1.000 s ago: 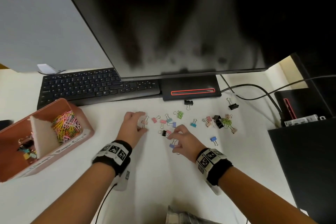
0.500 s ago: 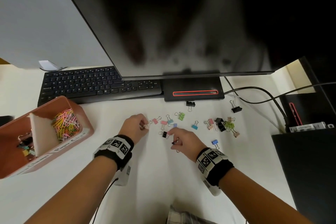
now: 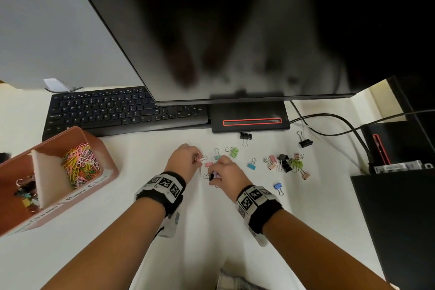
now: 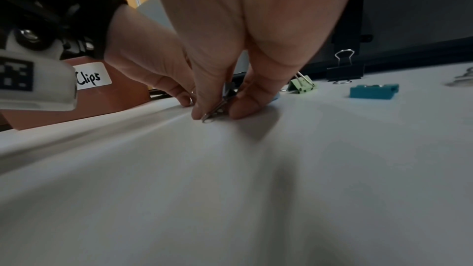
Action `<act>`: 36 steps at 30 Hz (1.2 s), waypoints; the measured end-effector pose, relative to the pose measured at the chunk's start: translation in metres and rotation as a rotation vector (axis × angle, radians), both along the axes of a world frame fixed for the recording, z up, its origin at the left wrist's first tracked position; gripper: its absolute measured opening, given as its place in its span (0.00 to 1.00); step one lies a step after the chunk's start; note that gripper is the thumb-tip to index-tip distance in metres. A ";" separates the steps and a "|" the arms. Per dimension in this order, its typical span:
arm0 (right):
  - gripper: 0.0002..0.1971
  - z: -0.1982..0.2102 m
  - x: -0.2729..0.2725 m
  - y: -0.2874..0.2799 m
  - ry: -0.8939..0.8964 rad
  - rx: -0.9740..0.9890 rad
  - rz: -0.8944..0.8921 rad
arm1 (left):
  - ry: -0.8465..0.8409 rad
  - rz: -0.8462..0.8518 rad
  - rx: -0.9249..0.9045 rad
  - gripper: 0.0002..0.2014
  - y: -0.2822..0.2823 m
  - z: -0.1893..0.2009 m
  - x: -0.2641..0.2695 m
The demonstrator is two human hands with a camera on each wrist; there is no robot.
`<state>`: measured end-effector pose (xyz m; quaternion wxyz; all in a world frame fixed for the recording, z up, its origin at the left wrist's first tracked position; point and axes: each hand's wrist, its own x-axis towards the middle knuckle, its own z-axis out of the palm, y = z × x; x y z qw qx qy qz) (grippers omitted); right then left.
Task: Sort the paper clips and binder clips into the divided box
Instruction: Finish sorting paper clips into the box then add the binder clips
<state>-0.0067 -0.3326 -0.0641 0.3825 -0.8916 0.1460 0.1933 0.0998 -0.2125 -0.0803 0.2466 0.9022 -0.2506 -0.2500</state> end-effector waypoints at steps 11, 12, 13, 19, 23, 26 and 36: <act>0.09 0.004 -0.016 0.019 -0.008 -0.026 0.095 | 0.013 0.067 -0.072 0.04 0.060 0.013 -0.013; 0.09 0.005 -0.017 0.023 -0.022 -0.017 0.099 | 0.027 0.113 -0.093 0.04 0.070 0.018 -0.016; 0.09 0.007 -0.017 0.027 -0.038 -0.004 0.098 | 0.038 0.160 -0.119 0.05 0.082 0.024 -0.018; 0.08 0.041 0.015 0.086 -0.198 0.082 0.187 | -0.005 0.382 -0.288 0.07 0.179 0.080 -0.016; 0.09 0.076 0.070 0.162 -0.324 0.138 0.294 | -0.123 0.581 -0.232 0.06 0.260 0.110 0.011; 0.10 0.095 0.115 0.231 -0.369 0.165 0.342 | -0.123 0.721 -0.248 0.05 0.305 0.117 0.036; 0.13 0.094 0.112 0.242 -0.345 0.117 0.249 | -0.028 0.600 -0.470 0.12 0.292 0.146 0.045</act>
